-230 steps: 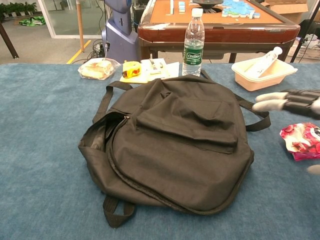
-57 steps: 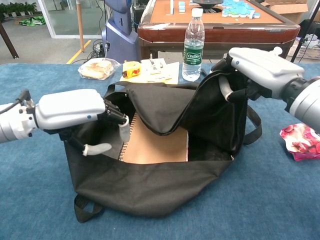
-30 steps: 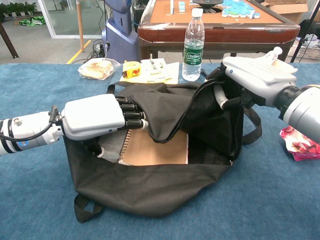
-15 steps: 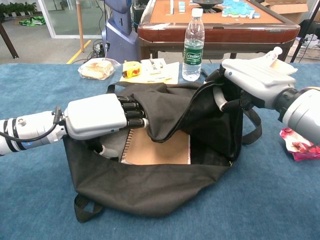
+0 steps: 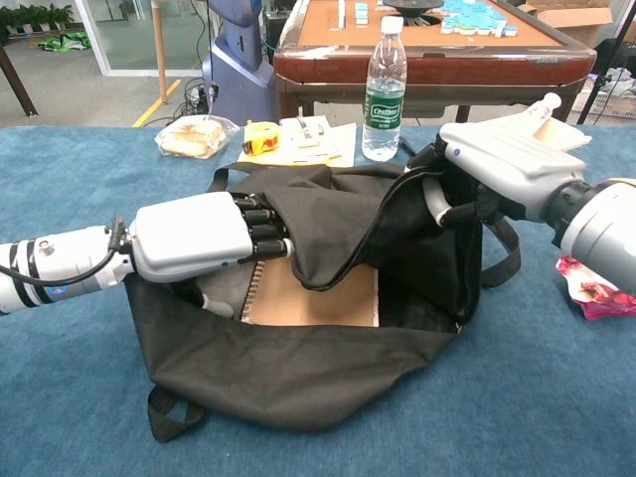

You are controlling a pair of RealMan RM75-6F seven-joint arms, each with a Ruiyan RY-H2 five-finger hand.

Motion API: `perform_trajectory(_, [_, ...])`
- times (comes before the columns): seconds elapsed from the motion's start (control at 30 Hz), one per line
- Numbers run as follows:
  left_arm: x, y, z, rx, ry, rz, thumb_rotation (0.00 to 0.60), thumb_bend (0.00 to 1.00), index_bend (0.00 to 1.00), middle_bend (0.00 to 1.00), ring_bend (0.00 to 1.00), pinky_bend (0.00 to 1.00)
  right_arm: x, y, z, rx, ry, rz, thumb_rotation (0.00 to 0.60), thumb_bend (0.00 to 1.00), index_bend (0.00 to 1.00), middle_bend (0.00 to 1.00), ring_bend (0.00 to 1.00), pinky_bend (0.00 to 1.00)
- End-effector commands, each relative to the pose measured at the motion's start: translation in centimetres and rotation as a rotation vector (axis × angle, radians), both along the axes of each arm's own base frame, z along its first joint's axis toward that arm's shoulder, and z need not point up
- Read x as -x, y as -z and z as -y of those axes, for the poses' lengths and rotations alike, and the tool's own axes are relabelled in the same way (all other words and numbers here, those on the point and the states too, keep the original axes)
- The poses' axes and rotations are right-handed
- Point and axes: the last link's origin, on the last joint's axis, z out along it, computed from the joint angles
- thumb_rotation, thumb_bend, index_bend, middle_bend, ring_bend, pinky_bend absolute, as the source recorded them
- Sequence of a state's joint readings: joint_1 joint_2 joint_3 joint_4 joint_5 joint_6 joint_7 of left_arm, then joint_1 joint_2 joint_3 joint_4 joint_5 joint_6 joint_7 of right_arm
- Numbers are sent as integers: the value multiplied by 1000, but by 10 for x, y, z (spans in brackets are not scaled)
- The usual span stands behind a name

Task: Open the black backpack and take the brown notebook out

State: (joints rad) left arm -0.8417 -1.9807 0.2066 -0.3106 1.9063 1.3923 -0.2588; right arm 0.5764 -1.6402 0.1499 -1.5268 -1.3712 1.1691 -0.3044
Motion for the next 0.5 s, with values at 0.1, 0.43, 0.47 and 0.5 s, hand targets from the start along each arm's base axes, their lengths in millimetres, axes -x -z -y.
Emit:
perform_trajectory(0.1, [-4, 6, 1, 17, -3, 6, 600, 117, 101, 77, 113, 237, 0, 0, 0, -1, 2, 3, 600, 827, 774, 529, 415, 315])
perform_trajectory(0.43, [-13, 17, -1, 52, -91, 70, 600, 111, 101, 77, 111, 233, 4, -3, 1, 6, 10, 8, 600, 828, 774, 529, 415, 315])
perform_trajectory(0.47, [-14, 18, -1, 57, -104, 78, 600, 111, 101, 77, 111, 233, 4, -3, 1, 7, 11, 9, 600, 828, 774, 529, 415, 315])
perform_trajectory(0.5, [-14, 18, -1, 63, -116, 86, 600, 111, 102, 77, 111, 233, 4, -3, 1, 7, 11, 9, 600, 829, 774, 529, 415, 315])
